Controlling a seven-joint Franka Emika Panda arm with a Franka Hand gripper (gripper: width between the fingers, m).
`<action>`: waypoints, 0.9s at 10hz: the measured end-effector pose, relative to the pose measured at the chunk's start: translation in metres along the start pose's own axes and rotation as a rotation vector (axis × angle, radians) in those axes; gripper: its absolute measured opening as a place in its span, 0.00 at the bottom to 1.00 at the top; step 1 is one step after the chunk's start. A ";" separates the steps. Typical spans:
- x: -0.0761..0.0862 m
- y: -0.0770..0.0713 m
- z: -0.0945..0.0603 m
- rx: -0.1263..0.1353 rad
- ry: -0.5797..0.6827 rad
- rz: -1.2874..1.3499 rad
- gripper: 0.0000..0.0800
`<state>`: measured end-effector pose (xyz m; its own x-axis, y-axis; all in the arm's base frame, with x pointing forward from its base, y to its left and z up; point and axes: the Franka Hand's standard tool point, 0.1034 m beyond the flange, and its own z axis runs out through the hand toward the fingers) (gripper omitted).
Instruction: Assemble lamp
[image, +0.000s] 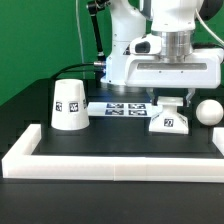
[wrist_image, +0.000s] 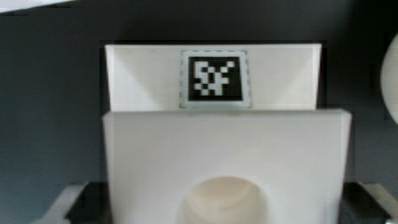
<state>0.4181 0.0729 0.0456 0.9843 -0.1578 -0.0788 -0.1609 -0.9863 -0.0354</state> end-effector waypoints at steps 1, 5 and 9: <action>0.007 0.001 -0.001 0.002 0.006 -0.047 0.67; 0.049 -0.008 -0.005 0.017 0.050 -0.150 0.67; 0.079 -0.017 -0.007 0.026 0.085 -0.211 0.67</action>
Offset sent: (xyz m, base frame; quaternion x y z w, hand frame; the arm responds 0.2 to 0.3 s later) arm 0.0393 0.0025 -0.0089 0.0168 0.0027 -0.0689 0.9975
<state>0.4994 0.0764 0.0470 0.9987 0.0477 0.0175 0.0488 -0.9965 -0.0676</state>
